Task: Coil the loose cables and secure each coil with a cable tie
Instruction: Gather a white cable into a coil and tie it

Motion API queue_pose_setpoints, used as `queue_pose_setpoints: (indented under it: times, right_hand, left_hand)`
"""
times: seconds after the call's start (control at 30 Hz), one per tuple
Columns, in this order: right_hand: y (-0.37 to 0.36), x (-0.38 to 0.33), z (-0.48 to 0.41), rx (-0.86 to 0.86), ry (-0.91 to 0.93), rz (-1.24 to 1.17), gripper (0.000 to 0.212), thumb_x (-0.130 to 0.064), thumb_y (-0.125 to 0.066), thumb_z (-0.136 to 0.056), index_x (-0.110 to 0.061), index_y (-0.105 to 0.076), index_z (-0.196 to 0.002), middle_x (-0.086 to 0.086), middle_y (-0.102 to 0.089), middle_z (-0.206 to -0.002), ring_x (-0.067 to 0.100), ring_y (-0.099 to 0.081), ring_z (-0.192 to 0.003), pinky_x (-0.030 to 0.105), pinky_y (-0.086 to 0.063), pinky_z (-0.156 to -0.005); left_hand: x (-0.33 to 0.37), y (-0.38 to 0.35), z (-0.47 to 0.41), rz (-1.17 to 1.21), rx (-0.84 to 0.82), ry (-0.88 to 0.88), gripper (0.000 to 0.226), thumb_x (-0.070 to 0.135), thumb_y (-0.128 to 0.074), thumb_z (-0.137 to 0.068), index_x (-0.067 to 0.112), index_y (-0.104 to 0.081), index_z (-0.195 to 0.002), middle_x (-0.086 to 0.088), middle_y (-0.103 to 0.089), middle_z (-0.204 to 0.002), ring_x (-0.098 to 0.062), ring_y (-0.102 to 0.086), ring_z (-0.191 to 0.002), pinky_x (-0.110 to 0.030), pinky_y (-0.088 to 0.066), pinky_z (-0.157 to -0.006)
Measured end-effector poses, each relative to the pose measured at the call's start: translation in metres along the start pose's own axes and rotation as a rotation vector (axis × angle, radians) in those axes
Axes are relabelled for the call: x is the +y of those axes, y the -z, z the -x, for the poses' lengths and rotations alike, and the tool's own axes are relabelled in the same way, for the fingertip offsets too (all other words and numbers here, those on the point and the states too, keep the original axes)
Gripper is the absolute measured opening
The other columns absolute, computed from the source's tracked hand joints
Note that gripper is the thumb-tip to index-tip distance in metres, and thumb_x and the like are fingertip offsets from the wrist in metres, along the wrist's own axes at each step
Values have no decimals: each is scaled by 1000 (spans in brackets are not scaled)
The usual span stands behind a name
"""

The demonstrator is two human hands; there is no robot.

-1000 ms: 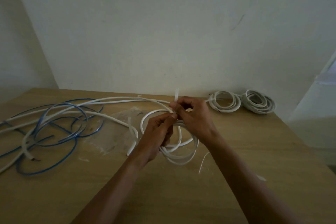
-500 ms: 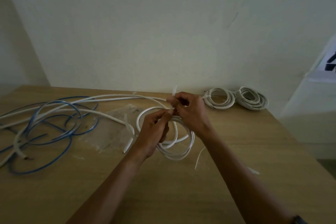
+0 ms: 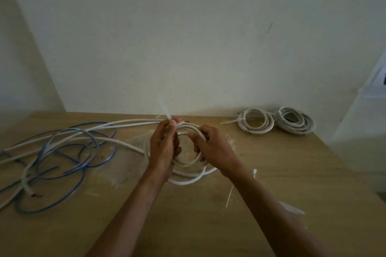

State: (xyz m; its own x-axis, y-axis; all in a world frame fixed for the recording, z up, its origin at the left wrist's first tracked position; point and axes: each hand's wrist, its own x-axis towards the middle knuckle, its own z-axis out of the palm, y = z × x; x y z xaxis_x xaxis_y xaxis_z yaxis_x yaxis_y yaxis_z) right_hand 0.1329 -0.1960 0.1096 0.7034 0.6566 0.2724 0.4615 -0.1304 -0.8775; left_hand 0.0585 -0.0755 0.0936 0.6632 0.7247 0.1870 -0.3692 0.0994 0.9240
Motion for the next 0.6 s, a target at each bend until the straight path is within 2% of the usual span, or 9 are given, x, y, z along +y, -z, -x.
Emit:
queue_pose_setpoints:
  times: [0.1,0.2,0.23,0.3,0.37,0.4,0.5,0.6]
  right_hand:
    - [16,5,-6,-116,-135,-240,24,-23,-60,-101,-6,-69,-86,8,-70,-74,16,-66,-61,33,-58,-64]
    - [23,9,-11,-131,-196,-331,9,-12,-60,-100,-9,-68,-97,14,-75,-87,21,-72,-75,40,-62,-74]
    - [22,10,-14,-75,-193,-390,7,-10,-60,-99,-11,-66,-102,12,-75,-88,21,-73,-78,42,-63,-77]
    - [17,16,-20,176,-195,-563,16,-7,-58,-100,-11,-57,-116,5,-76,-85,22,-75,-86,43,-62,-83]
    - [16,25,-24,449,-164,-660,18,-8,-50,-104,-11,-48,-122,3,-74,-86,21,-74,-92,32,-60,-85]
    - [19,29,-25,543,-136,-630,20,-9,-47,-105,-11,-47,-125,2,-72,-89,20,-73,-93,29,-59,-85]
    - [32,46,-29,660,-121,-502,30,-4,-51,-102,-15,-48,-129,2,-70,-96,16,-71,-90,28,-59,-83]
    - [47,68,-27,655,-115,-343,38,-1,-46,-102,-16,-45,-137,3,-65,-108,17,-70,-93,29,-59,-80]
  left_hand:
    - [-3,-10,-15,157,77,64,24,23,-45,-108,17,-67,-101,6,-27,-57,-7,-22,-47,-18,-21,-40]
    - [-11,-32,-26,194,167,96,23,22,-45,-108,20,-65,-95,4,-32,-60,-7,-26,-47,-19,-23,-40]
    - [-16,-41,-29,225,188,98,22,22,-46,-108,20,-63,-95,3,-33,-61,-7,-28,-47,-20,-25,-39]
    - [-27,-60,-33,299,209,107,21,23,-45,-109,19,-61,-96,2,-34,-62,-6,-30,-46,-19,-27,-39]
    - [-38,-82,-36,319,223,131,20,23,-44,-109,20,-60,-97,2,-37,-64,-7,-30,-46,-20,-27,-40]
    - [-44,-93,-38,316,229,142,19,22,-44,-108,20,-60,-98,2,-38,-65,-8,-30,-46,-21,-27,-40]
    - [-60,-124,-39,331,216,212,19,22,-44,-108,21,-60,-100,2,-38,-64,-8,-30,-44,-21,-26,-40]
    - [-76,-148,-39,392,171,329,18,23,-44,-108,21,-61,-102,3,-37,-63,-9,-29,-46,-23,-27,-41]
